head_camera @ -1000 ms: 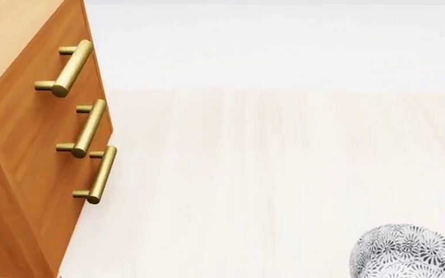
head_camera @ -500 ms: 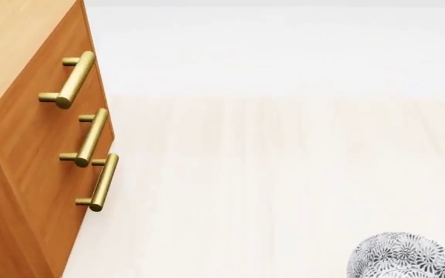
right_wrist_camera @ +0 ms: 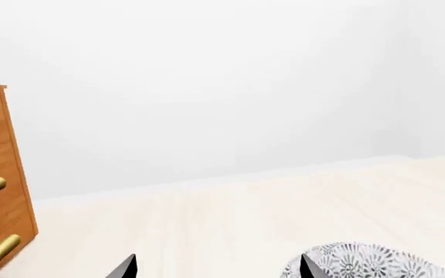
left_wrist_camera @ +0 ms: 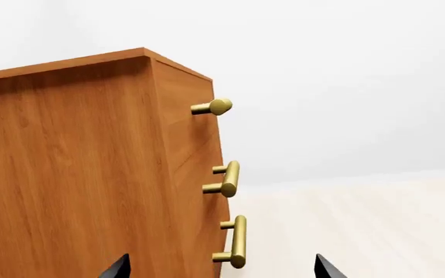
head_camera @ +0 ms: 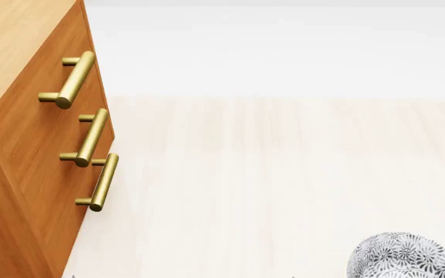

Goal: Put the bowl on top of the cabinet.

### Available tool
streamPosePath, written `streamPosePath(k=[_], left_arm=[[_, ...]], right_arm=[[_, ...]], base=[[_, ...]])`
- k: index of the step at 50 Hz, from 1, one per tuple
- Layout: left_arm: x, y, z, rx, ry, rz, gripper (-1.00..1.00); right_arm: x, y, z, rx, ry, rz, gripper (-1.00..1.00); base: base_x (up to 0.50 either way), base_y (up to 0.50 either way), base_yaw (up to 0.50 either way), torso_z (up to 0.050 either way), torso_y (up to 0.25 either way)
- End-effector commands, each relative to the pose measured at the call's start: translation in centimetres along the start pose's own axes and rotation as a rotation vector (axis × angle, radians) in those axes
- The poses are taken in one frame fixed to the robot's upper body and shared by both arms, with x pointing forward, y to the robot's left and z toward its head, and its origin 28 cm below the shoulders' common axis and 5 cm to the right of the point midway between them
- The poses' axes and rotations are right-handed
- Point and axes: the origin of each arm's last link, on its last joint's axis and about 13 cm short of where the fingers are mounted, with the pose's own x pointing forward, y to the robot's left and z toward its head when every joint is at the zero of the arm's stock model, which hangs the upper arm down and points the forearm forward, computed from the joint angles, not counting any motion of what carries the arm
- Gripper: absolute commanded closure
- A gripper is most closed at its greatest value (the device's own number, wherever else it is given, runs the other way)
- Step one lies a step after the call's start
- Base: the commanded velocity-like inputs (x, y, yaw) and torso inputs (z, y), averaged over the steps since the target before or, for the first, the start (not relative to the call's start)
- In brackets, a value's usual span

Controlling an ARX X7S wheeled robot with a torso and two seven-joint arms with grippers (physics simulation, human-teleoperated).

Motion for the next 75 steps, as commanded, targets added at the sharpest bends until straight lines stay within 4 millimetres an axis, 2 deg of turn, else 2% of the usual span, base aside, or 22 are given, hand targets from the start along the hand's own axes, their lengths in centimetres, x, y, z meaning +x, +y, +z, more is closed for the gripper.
streamPosePath(k=[1,6,9,11,12,15,16,19,32,39,47,48,57,63,75], left_arm=[[0.8,-0.1,0.0,-0.01,0.082,0.024,-1.0],[1.2,0.2,0.3,-0.05,0.073,0.057,-1.0],[1.3,0.2,0.3,-0.018,0.061,0.062,-1.0],[1.3,-0.1,0.3,0.038,0.041,0.081,-1.0],[1.1,-0.2,0.3,0.008,0.049,0.012,-1.0],[1.1,0.1,0.2,-0.028,0.055,-0.037,-1.0],[0.9,0.2,0.2,-0.061,0.047,-0.112,-1.0],[0.7,0.3,0.3,-0.077,0.046,-0.141,-1.0],[1.3,0.4,-0.1,-0.066,0.091,-0.056,-1.0],[1.4,0.3,-0.4,-0.076,0.123,-0.106,-1.0],[1.5,0.2,-0.5,-0.098,0.125,-0.156,-1.0],[1.5,0.3,-0.5,-0.101,0.126,-0.149,-1.0],[1.5,0.6,-0.3,-0.139,0.115,-0.117,-1.0],[1.5,0.6,-0.4,-0.153,0.111,-0.115,-1.0],[1.4,0.6,-0.4,-0.158,0.114,-0.124,-1.0]], right_arm=[[0.8,-0.4,1.0,0.045,0.079,-0.141,-1.0],[1.0,-0.8,1.5,0.091,0.066,-0.185,-1.0],[0.9,-1.2,1.5,0.149,0.055,-0.147,-1.0],[1.1,-1.5,1.6,0.176,0.045,-0.197,-1.0],[1.2,-1.7,1.6,0.195,0.053,-0.232,-1.0],[1.3,-1.9,1.6,0.216,0.048,-0.254,-1.0],[1.3,-2.1,1.6,0.223,0.034,-0.278,-1.0],[1.2,-2.2,1.6,0.247,0.02,-0.273,-1.0],[1.3,-2.9,1.6,0.334,0.052,-0.323,-1.0],[1.5,-3.2,1.6,0.372,0.068,-0.363,-1.0],[1.5,-3.6,1.6,0.433,0.053,-0.482,-1.0],[1.4,-3.8,1.7,0.437,0.032,-0.538,-1.0],[1.6,-4.0,1.5,0.463,0.06,-0.575,-1.0],[1.6,-4.6,1.4,0.546,0.082,-0.597,-1.0],[1.6,-4.6,1.3,0.565,0.09,-0.606,-1.0]], base=[[0.0,0.0,0.0,0.0,0.0],[0.0,0.0,0.0,0.0,0.0],[0.0,0.0,0.0,0.0,0.0],[0.0,0.0,0.0,0.0,0.0],[0.0,0.0,0.0,0.0,0.0],[0.0,0.0,0.0,0.0,0.0],[0.0,0.0,0.0,0.0,0.0],[0.0,0.0,0.0,0.0,0.0],[0.0,0.0,0.0,0.0,0.0],[0.0,0.0,0.0,0.0,0.0],[0.0,0.0,0.0,0.0,0.0],[0.0,0.0,0.0,0.0,0.0],[0.0,0.0,0.0,0.0,0.0],[0.0,0.0,0.0,0.0,0.0],[0.0,0.0,0.0,0.0,0.0]])
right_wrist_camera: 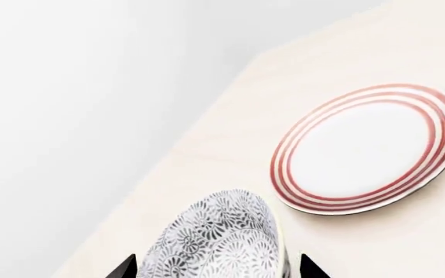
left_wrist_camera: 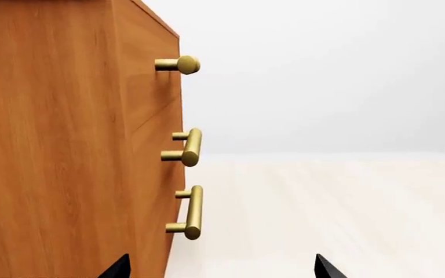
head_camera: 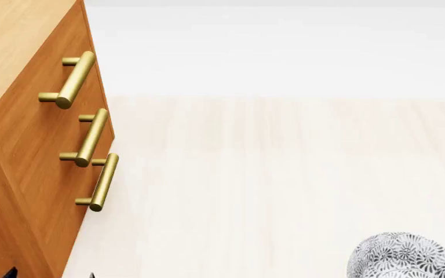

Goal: Put the bowl on top of the cabinet.

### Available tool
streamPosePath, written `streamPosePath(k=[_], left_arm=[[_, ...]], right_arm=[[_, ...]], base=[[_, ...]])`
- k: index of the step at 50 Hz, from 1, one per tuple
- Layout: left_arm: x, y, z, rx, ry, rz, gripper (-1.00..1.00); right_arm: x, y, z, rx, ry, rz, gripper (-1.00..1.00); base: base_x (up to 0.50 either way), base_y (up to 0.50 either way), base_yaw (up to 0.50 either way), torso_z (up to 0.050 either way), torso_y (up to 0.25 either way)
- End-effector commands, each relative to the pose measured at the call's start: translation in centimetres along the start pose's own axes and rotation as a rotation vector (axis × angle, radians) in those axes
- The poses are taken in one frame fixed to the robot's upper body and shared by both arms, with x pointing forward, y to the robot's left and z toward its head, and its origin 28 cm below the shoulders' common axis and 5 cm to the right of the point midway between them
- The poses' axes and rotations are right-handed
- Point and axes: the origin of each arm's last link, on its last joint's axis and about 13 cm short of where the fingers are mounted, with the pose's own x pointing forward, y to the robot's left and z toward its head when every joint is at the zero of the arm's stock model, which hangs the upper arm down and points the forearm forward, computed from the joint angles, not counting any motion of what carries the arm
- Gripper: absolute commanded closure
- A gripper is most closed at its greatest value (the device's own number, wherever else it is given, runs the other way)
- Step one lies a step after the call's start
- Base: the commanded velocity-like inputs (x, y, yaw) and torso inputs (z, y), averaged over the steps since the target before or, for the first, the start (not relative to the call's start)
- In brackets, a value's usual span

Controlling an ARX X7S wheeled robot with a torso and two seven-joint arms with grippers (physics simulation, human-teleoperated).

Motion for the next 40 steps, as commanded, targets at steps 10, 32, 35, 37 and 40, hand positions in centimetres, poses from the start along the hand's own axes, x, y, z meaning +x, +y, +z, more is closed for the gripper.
streamPosePath(k=[10,32,35,37,40], left_arm=[[-0.1,0.0,0.0,-0.009,-0.003,0.001,-1.0],[0.2,0.0,-0.2,-0.016,0.005,0.002,-1.0],[0.2,0.0,-0.2,-0.014,0.004,0.003,-1.0],[0.2,0.0,-0.2,-0.015,0.004,0.003,-1.0],[0.1,0.0,-0.2,-0.013,0.001,0.005,-1.0]], right_arm=[[0.5,-0.3,-0.1,0.052,0.039,-0.048,-1.0],[2.3,-0.3,-0.8,0.048,0.182,-0.121,-1.0],[2.2,-0.3,-0.7,0.043,0.181,-0.116,-1.0],[2.1,-0.4,-0.6,0.046,0.18,-0.116,-1.0],[2.1,-0.4,-0.6,0.046,0.18,-0.114,-1.0]], base=[[0.0,0.0,0.0,0.0,0.0],[0.0,0.0,0.0,0.0,0.0],[0.0,0.0,0.0,0.0,0.0],[0.0,0.0,0.0,0.0,0.0],[0.0,0.0,0.0,0.0,0.0]])
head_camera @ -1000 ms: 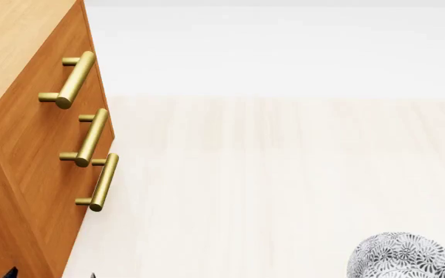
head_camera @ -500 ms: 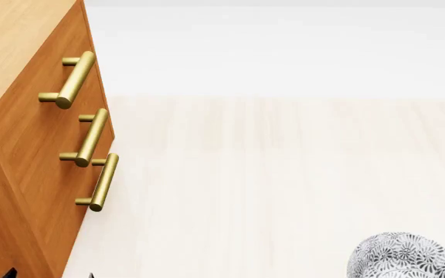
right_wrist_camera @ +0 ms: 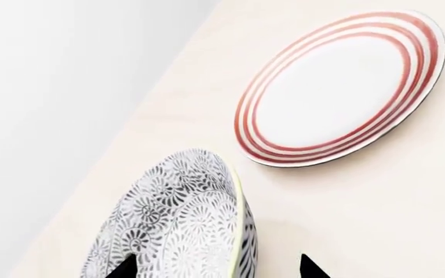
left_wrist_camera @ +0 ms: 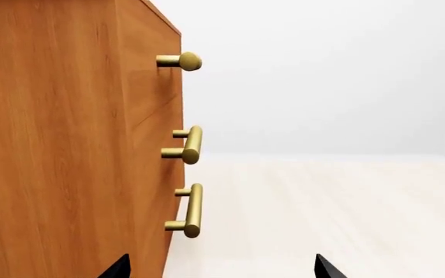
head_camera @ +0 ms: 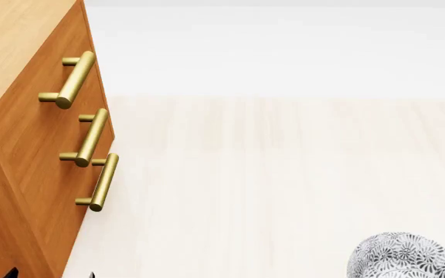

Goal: Put the bowl on top of the cabinet.

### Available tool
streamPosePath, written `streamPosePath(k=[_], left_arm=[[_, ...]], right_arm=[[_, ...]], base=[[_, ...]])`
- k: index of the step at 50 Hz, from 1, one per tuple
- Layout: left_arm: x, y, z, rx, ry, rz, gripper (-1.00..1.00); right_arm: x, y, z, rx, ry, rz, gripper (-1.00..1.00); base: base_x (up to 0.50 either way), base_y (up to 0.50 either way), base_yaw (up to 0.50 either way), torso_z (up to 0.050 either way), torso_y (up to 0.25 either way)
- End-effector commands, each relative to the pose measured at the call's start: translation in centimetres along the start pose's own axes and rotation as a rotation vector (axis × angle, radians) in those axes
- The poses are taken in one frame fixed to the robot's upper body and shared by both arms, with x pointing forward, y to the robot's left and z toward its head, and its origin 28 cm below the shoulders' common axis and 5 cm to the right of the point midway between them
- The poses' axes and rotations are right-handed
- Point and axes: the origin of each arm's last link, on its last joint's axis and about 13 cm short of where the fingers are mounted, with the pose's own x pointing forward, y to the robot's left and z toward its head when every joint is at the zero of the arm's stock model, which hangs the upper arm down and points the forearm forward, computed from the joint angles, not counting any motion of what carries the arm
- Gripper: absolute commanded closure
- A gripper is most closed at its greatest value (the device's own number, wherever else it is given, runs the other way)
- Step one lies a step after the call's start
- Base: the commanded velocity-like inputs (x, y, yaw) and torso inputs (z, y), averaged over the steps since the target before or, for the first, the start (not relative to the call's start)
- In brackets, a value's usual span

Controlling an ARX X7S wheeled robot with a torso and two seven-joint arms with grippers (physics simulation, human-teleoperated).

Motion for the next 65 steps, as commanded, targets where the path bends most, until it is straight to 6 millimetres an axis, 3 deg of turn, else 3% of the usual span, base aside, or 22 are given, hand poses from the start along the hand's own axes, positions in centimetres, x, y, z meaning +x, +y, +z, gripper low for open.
streamPosePath(k=[1,42,54,65], left_arm=[[-0.1,0.0,0.0,0.001,-0.002,0.001,-1.0],[-0.1,0.0,0.1,0.001,-0.009,0.001,-1.0],[-0.1,0.0,0.1,0.002,-0.009,0.0,-1.0],[-0.1,0.1,0.2,0.002,-0.013,0.005,-1.0]], right_arm=[[0.3,0.1,-0.1,-0.013,0.03,-0.003,-1.0],[2.4,0.8,-1.1,-0.059,0.079,-0.041,-1.0],[4.1,1.1,-2.0,-0.085,0.123,-0.078,-1.0],[4.0,0.9,-1.7,-0.062,0.113,-0.1,-1.0]], base=[[0.0,0.0,0.0,0.0,0.0],[0.0,0.0,0.0,0.0,0.0],[0.0,0.0,0.0,0.0,0.0],[0.0,0.0,0.0,0.0,0.0]])
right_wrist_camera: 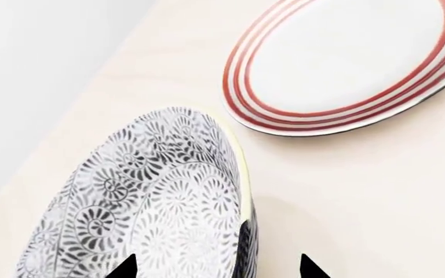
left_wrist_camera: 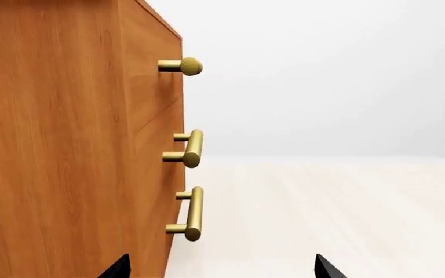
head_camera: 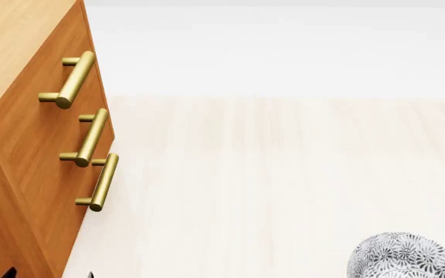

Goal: Put the bowl on top of the cabinet.

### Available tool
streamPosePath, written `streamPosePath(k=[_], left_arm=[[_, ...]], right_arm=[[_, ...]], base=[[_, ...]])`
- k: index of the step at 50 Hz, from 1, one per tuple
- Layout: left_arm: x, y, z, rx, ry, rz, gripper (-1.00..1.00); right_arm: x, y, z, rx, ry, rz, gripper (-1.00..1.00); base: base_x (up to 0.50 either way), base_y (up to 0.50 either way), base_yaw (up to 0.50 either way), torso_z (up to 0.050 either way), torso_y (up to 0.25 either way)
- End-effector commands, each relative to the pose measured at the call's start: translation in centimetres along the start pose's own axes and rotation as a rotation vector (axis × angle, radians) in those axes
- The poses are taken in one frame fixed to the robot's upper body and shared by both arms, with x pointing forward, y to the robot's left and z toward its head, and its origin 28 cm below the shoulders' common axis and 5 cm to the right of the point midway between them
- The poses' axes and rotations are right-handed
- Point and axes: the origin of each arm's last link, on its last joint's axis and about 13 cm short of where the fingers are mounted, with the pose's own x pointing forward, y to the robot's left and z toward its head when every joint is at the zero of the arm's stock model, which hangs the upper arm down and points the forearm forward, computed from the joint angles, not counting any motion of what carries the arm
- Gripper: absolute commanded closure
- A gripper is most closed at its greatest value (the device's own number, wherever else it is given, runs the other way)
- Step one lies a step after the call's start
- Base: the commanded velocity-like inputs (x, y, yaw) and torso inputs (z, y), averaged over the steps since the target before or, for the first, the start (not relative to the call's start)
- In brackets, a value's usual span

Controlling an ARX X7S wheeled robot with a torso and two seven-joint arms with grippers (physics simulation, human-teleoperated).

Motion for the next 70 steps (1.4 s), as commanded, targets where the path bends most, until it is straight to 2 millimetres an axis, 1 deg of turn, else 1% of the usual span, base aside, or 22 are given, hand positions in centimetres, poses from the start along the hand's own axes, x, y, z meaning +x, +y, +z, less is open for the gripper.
streamPosePath(k=[1,8,9,22,29,35,39,43,46,49,52,56,67,68,70], left_arm=[[0.0,0.0,0.0,0.001,-0.003,0.003,-1.0],[0.0,0.0,0.1,-0.001,-0.002,0.002,-1.0],[0.0,0.0,0.1,0.0,-0.003,0.004,-1.0],[-0.1,0.0,0.0,-0.001,-0.005,-0.001,-1.0],[-0.1,0.0,0.0,-0.005,-0.002,-0.005,-1.0],[0.1,0.0,-0.1,-0.006,0.004,-0.006,-1.0],[0.1,0.0,-0.1,-0.005,0.005,-0.007,-1.0],[0.1,-0.1,-0.2,-0.003,0.005,-0.008,-1.0],[0.2,-0.2,-0.3,0.0,0.008,-0.012,-1.0],[0.3,-0.2,-0.4,-0.002,0.013,-0.016,-1.0],[0.5,-0.2,-0.5,-0.003,0.019,-0.017,-1.0],[0.5,-0.1,-0.4,-0.005,0.018,-0.016,-1.0],[0.4,0.2,-0.3,-0.013,0.013,-0.022,-1.0],[0.3,0.3,-0.2,-0.02,0.012,-0.025,-1.0],[0.3,0.2,-0.2,-0.024,0.014,-0.035,-1.0]], right_arm=[[0.4,0.0,0.0,0.013,0.006,-0.024,-1.0],[0.4,0.0,0.0,0.005,0.002,-0.017,-1.0],[0.3,0.0,0.0,0.004,-0.002,-0.018,1.0],[0.0,0.0,0.0,-0.001,-0.01,-0.001,1.0],[-0.5,-0.1,0.1,0.014,-0.031,0.03,1.0],[-1.4,-0.3,0.4,0.039,-0.07,0.11,1.0],[-2.1,-0.3,0.5,0.052,-0.12,0.205,1.0],[-2.5,-0.4,0.6,0.055,-0.137,0.227,1.0],[-2.5,-0.2,0.3,0.039,-0.129,0.248,1.0],[-3.0,0.0,0.3,0.02,-0.141,0.298,1.0],[-3.3,0.1,0.3,0.008,-0.191,0.297,1.0],[-3.0,0.5,0.9,0.003,-0.187,0.289,1.0],[-2.7,2.4,1.4,-0.131,-0.188,0.299,1.0],[-2.8,2.7,1.4,-0.166,-0.232,0.301,1.0],[-2.7,2.9,1.3,-0.186,-0.25,0.274,1.0]], base=[[0.0,0.0,0.0,0.0,0.0],[0.0,0.0,0.0,0.0,0.0],[0.0,0.0,0.0,0.0,0.0],[0.0,0.0,0.0,0.0,0.0],[0.0,0.0,0.0,0.0,0.0],[0.0,0.0,0.0,0.0,0.0],[0.0,0.0,0.0,0.0,0.0],[0.0,0.0,0.0,0.0,0.0],[0.0,0.0,0.0,0.0,0.0],[0.0,0.0,0.0,0.0,0.0],[0.0,0.0,0.0,0.0,0.0],[0.0,0.0,0.0,0.0,0.0],[0.0,0.0,0.0,0.0,0.0],[0.0,0.0,0.0,0.0,0.0],[0.0,0.0,0.0,0.0,0.0]])
